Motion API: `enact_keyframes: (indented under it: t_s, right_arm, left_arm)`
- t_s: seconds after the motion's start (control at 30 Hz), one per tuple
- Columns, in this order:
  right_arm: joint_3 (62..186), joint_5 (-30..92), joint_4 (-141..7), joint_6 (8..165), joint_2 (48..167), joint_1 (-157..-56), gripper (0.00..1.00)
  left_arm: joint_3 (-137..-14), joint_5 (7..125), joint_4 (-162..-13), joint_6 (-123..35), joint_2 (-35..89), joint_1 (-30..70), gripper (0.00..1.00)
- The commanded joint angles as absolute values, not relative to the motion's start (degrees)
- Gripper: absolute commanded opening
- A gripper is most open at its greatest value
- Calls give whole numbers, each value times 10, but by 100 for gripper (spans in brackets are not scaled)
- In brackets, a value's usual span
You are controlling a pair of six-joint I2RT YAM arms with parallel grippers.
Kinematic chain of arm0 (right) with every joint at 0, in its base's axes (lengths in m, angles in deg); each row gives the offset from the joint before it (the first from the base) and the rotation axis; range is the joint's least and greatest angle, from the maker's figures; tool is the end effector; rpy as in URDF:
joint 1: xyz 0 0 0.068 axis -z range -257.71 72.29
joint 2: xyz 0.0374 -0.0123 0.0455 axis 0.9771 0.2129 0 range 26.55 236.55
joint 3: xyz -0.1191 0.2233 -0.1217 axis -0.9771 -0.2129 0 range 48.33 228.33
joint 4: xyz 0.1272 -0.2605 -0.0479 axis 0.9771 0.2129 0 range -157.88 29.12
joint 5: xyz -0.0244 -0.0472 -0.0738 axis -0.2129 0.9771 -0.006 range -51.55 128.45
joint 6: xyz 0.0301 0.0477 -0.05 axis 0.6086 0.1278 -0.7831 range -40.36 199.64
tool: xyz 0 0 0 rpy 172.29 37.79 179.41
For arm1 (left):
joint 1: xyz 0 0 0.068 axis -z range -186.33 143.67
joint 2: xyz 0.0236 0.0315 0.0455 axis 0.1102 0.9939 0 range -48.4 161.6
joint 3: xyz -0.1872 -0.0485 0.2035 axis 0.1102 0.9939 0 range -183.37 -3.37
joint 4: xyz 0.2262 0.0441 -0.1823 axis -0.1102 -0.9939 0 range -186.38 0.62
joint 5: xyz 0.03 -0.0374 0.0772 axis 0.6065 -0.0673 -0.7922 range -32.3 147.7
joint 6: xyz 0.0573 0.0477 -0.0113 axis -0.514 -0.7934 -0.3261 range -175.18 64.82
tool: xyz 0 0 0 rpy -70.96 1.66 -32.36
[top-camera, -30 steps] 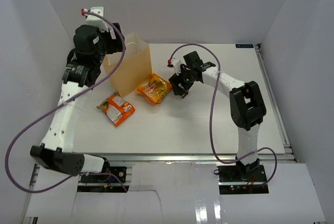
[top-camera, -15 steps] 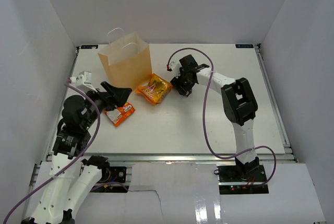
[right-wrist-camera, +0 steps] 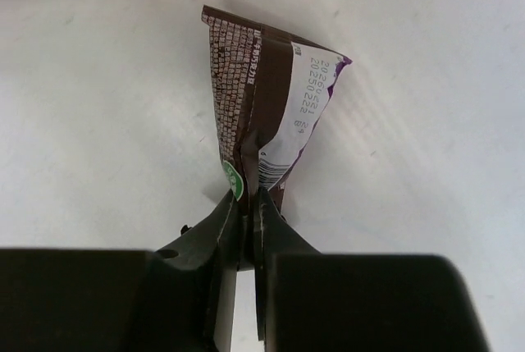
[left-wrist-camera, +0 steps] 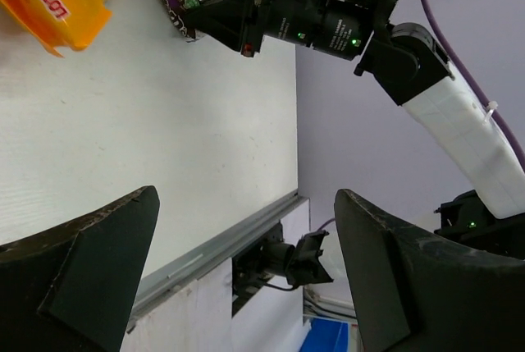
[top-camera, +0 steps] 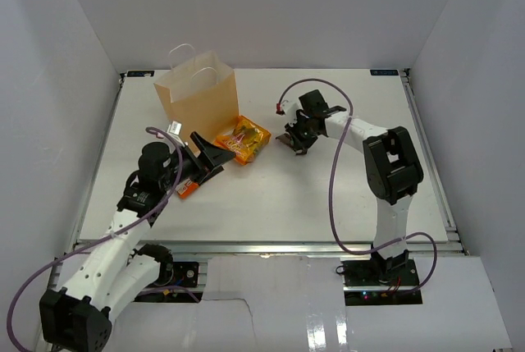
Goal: Place the snacks into the paper bag
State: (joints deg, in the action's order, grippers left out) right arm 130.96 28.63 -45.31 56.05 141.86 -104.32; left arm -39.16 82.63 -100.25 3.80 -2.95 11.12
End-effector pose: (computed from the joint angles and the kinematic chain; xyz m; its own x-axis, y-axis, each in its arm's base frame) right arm 0.4258 0.2255 0.1470 -0.4618 -0.6724 -0.5785 -0.7782 0.6201 -0.0996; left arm 0.2187 -0.0970 0.2735 -0.7282 -0.5857 -0.3559 0.0475 0.4749 -0.8787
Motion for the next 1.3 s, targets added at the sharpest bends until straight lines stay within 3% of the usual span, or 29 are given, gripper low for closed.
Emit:
enact_keyframes:
  t_s: [0.0, 0.3, 0.67, 0.97, 1.03, 1.1, 1.13, 1.17, 1.27]
  right_arm:
    - [1259, 157, -429, 564, 1335, -1016, 8]
    - [1135, -46, -436, 570, 1159, -1025, 8]
    - [1123, -72, -460, 612, 1110, -1072, 8]
    - [1131, -62, -476, 617, 1107, -1074, 11]
    - [1135, -63, -471, 614, 1110, -1074, 15]
    - [1140, -72, -460, 601, 1112, -1075, 28]
    - [1142, -77, -454, 593, 1109, -1074, 34]
    - [1143, -79, -448, 583, 1108, -1075, 46]
    - [1150, -85, -427, 534, 1084, -1074, 66]
  left_arm:
    - [-381, 818, -926, 84, -3, 149, 98]
    - [-418, 770, -819, 112, 186, 261, 98]
    - [-537, 767, -819, 97, 338, 303, 98]
    - [-514, 759, -816, 113, 326, 303, 61]
    - [-511, 755, -818, 111, 319, 303, 54]
    - [-513, 747, -828, 102, 311, 303, 44]
    - [-514, 743, -833, 98, 307, 302, 42]
    - [-521, 738, -841, 82, 304, 302, 40]
    - [-547, 697, -913, 30, 277, 297, 38]
